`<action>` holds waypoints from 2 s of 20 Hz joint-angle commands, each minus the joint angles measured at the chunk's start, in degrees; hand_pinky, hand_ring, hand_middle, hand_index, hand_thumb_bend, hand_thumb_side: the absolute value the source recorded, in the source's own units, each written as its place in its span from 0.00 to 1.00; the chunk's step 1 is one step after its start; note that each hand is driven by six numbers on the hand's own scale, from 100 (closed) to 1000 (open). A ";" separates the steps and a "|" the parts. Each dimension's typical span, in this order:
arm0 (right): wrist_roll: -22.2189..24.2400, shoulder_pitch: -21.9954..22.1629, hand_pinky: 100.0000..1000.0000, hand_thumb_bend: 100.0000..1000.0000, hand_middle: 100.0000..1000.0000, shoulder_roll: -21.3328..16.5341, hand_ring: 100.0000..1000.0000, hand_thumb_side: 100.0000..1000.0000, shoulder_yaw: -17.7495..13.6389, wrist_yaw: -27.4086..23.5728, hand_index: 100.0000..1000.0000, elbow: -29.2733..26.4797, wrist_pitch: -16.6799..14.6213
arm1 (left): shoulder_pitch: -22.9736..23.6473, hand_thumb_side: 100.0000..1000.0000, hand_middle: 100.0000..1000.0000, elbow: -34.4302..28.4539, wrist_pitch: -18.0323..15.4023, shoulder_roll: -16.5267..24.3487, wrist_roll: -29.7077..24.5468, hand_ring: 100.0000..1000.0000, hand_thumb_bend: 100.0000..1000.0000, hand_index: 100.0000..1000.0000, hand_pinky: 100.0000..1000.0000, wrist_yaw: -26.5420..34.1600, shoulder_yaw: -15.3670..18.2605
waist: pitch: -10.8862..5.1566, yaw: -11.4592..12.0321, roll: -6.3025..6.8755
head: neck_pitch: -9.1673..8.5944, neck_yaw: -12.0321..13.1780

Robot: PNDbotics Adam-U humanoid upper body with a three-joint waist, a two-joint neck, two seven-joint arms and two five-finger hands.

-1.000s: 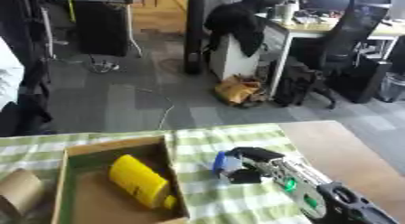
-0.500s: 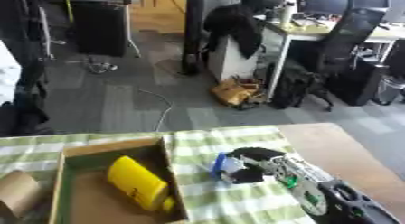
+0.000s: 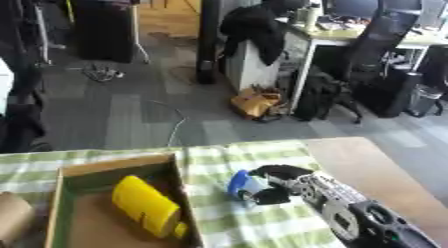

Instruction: Pick up objects on the table and place them in the box.

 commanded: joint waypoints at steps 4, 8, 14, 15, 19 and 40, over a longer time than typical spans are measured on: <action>2.33 -0.37 1.00 0.31 1.00 -1.12 1.00 1.00 -0.13 0.53 1.00 0.81 -0.86 | -1.37 1.00 0.93 -1.07 -0.22 0.27 0.13 0.96 0.00 0.96 0.92 -0.02 -0.03 | -0.60 0.20 0.15 | -0.86 -0.75; 3.69 -0.39 1.00 0.30 1.00 -1.02 1.00 1.00 -0.59 0.73 1.00 1.36 -1.56 | -1.45 1.00 0.93 -1.07 -0.28 0.25 0.24 0.96 0.00 0.96 0.92 -0.01 0.00 | -0.35 0.36 0.07 | -0.97 -0.95; 2.80 -0.97 1.00 0.27 1.00 -0.61 1.00 1.00 -0.81 0.20 1.00 1.82 -1.42 | -1.25 1.00 0.93 -1.07 -0.13 0.21 0.32 0.96 0.00 0.96 0.92 -0.11 0.06 | -0.29 0.10 -0.05 | -0.63 -0.92; 2.39 -1.10 1.00 0.27 1.00 -0.63 1.00 1.00 -0.85 0.11 1.00 1.85 -1.14 | -1.21 1.00 0.93 -1.07 -0.08 0.22 0.30 0.96 0.00 0.96 0.92 -0.13 0.04 | -0.33 0.07 -0.05 | -0.61 -0.98; 0.26 -1.24 1.00 0.21 1.00 -0.49 1.00 1.00 -1.02 -1.06 1.00 1.89 0.13 | -1.24 1.00 0.93 -1.07 0.01 0.08 0.24 0.96 0.00 0.96 0.92 -0.20 0.00 | -0.55 0.32 -0.17 | -0.95 -1.28; -3.91 -2.32 1.00 0.03 0.88 0.22 1.00 1.00 -0.08 -8.32 1.00 2.55 8.42 | -1.83 1.00 0.93 -1.07 -0.12 -0.42 0.07 0.96 0.00 0.96 0.92 -0.49 -0.04 | -0.52 0.63 -0.85 | -1.33 -2.37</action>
